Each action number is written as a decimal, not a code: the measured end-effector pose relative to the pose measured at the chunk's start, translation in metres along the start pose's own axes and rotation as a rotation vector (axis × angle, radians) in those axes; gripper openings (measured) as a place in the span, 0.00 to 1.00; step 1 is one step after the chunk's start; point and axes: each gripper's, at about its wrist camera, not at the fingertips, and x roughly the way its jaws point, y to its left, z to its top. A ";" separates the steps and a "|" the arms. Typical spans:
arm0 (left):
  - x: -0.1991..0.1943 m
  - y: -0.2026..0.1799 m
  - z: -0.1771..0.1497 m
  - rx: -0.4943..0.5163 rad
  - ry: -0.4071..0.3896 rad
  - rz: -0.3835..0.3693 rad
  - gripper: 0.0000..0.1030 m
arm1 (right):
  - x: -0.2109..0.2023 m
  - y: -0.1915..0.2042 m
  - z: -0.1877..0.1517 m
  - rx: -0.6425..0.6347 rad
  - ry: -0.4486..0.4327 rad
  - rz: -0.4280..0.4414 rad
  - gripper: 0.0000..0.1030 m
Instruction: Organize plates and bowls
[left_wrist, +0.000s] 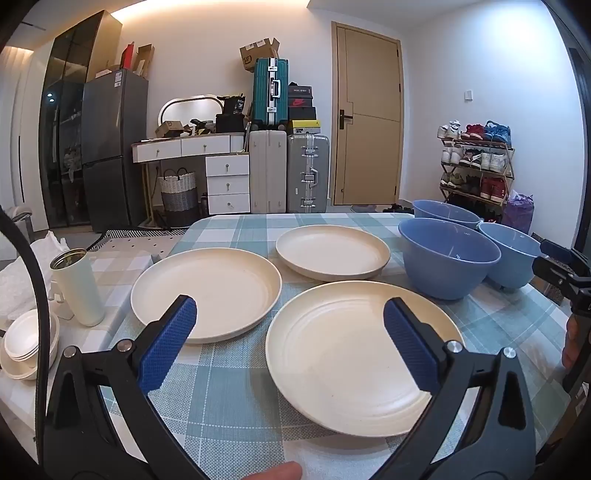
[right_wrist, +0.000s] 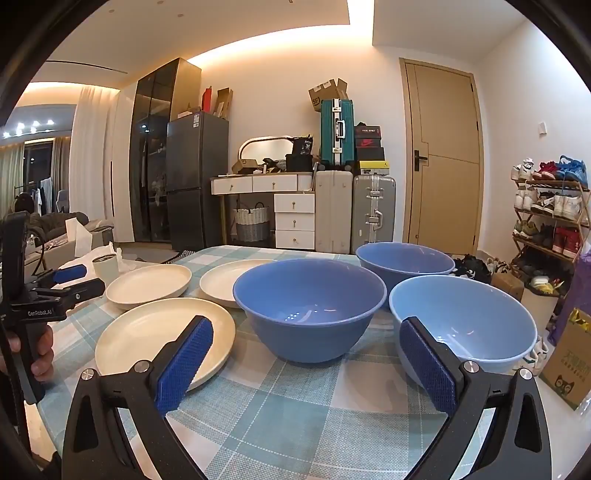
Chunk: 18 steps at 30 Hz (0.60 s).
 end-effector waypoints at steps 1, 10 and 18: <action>0.000 0.000 0.000 0.000 0.000 -0.001 0.98 | 0.000 0.000 0.000 0.012 -0.010 0.004 1.00; 0.000 0.000 0.000 0.003 0.004 0.001 0.98 | -0.002 -0.001 0.000 0.013 -0.015 0.003 1.00; 0.000 0.000 0.000 0.001 0.006 0.000 0.98 | -0.001 -0.001 0.000 0.012 -0.013 0.003 1.00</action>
